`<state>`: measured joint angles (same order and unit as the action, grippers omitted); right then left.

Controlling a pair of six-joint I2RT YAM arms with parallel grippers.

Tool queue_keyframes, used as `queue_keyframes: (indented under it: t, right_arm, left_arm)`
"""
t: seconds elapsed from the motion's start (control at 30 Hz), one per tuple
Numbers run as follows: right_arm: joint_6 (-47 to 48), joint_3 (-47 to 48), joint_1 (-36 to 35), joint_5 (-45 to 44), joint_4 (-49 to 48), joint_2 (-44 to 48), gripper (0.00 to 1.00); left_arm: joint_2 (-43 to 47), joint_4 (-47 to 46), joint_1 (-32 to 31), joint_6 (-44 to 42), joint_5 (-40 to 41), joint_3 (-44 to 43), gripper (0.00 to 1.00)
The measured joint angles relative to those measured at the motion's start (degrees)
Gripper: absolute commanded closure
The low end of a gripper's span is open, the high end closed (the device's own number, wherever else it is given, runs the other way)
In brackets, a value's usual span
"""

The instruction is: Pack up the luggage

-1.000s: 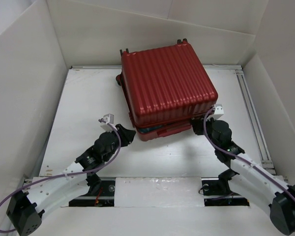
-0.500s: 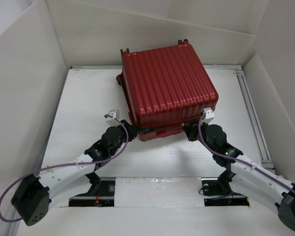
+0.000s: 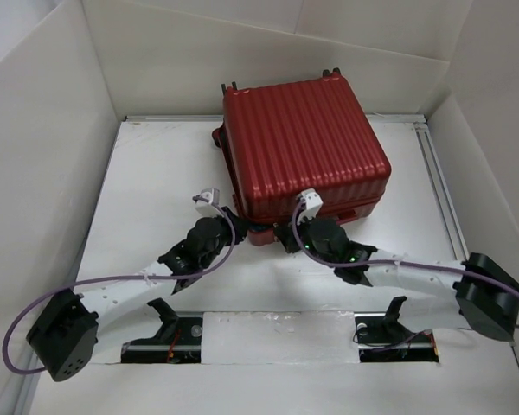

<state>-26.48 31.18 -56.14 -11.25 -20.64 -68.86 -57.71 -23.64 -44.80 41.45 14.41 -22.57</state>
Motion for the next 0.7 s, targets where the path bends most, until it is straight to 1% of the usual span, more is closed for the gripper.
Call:
queue_keyframes:
  t: [0.1, 0.2, 0.27, 0.4, 0.43, 0.53, 0.6, 0.63, 0.67, 0.7]
  right_arm:
    - [0.15, 4.13, -2.47, -2.84, -0.24, -5.44, 1.00]
    - [0.31, 7.96, -4.72, -3.91, -0.81, -10.45, 1.00]
    - [-1.03, 10.45, -7.43, 1.51, -3.08, -14.27, 1.00]
    - [-2.80, 13.27, -14.64, 11.08, -6.78, -19.54, 1.00]
    - [-3.17, 13.42, -15.61, 12.35, -7.13, -20.09, 1.00]
    - [-3.87, 13.33, -16.81, 13.62, -6.99, -19.56, 1.00]
    - [-4.22, 12.35, -17.14, 12.85, -6.32, -16.92, 1.00]
    - [-4.46, 11.45, -17.38, 11.78, -5.40, -14.53, 0.99]
    - [-4.63, 10.56, -17.51, 10.34, -4.20, -11.72, 0.85]
    - [-4.87, 9.88, -17.73, 8.63, -2.49, -8.57, 0.76]
  left_arm:
    - [1.62, 1.90, 0.13, -0.31, 1.68, 0.02, 1.00]
    - [4.76, 5.42, 0.85, -0.92, 4.81, 0.07, 0.99]
    - [7.76, 7.02, 0.85, -0.81, 4.81, 0.39, 0.95]
    - [12.37, 3.43, -1.40, 0.66, -0.87, 0.46, 0.95]
    - [12.57, 2.51, -1.60, 0.85, -1.90, 0.46, 0.97]
    - [11.87, 1.97, -1.62, 1.44, -3.61, 0.44, 0.99]
    - [12.26, 3.67, -1.62, 1.64, -3.56, 0.44, 0.93]
    - [13.22, 4.94, -1.66, 1.62, -2.80, 0.42, 0.82]
    - [14.56, 6.47, -1.68, 1.44, -1.62, 0.22, 0.75]
    - [15.91, 8.07, -1.60, 1.40, -0.26, -0.35, 0.67]
